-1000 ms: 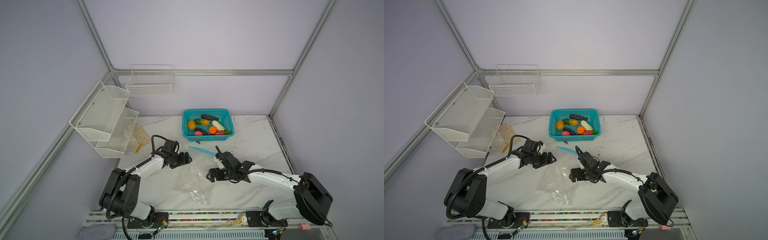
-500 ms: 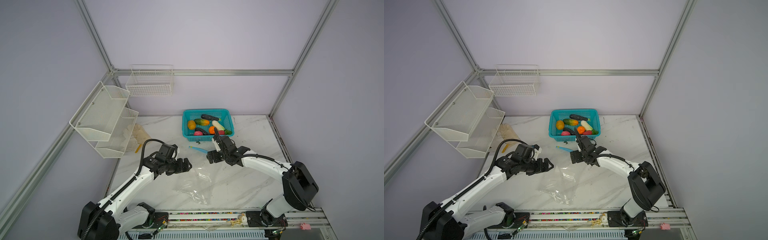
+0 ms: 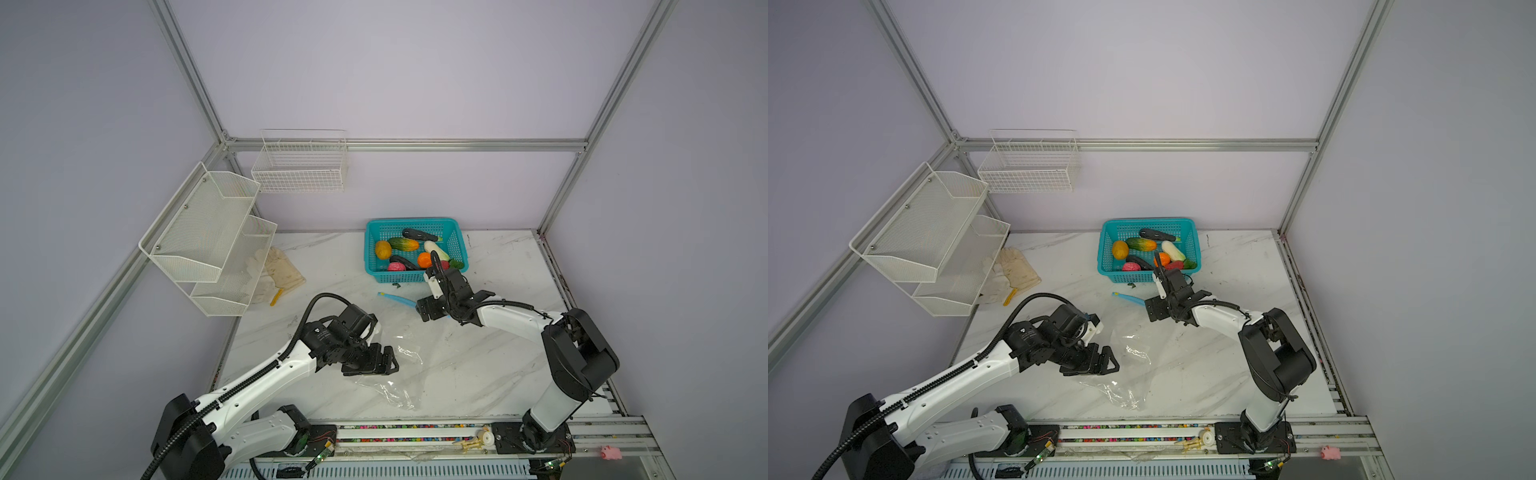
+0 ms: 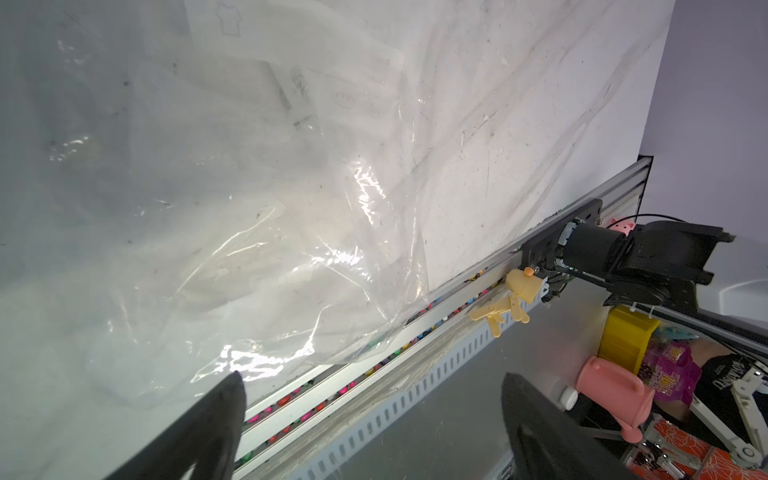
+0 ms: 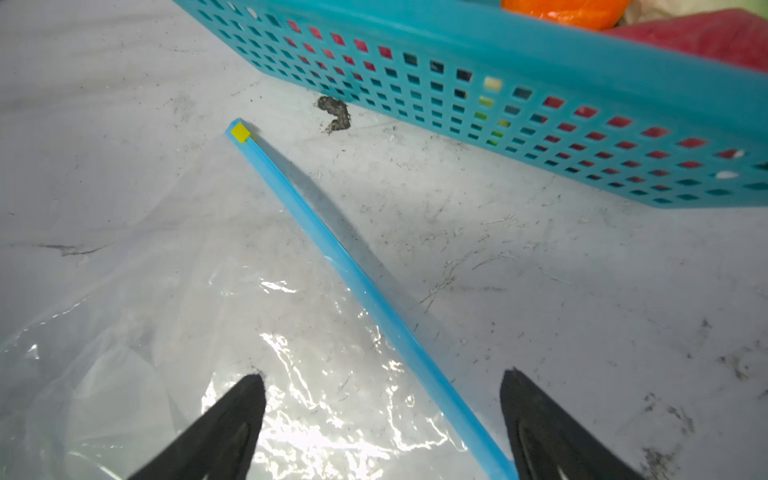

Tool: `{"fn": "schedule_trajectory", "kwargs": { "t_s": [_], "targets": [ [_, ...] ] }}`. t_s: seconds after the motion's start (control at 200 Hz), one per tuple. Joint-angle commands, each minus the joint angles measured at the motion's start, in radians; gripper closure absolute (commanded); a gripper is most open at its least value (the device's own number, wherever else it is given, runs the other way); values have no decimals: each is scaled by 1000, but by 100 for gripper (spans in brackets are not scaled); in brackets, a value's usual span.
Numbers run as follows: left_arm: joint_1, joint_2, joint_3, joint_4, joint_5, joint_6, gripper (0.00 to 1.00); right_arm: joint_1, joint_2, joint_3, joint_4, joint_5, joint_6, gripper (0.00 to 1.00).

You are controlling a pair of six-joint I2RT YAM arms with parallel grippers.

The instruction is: Place the food in the zip-top bag and seal the zipper

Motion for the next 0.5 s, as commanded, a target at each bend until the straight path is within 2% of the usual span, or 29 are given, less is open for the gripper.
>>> {"fn": "schedule_trajectory", "kwargs": {
  "t_s": [0.0, 0.255, 0.495],
  "targets": [
    [-5, 1, 20, 0, 47, -19, 1, -8, 31, -24, 25, 0, -23, 8],
    [-5, 36, -15, 35, 73, -35, 0, -10, 30, -35, 40, -34, 6, 8],
    [-5, 24, -4, 4, 74, -32, 0, -41, 57, -71, 40, -104, 119, 8]
  ]
}}
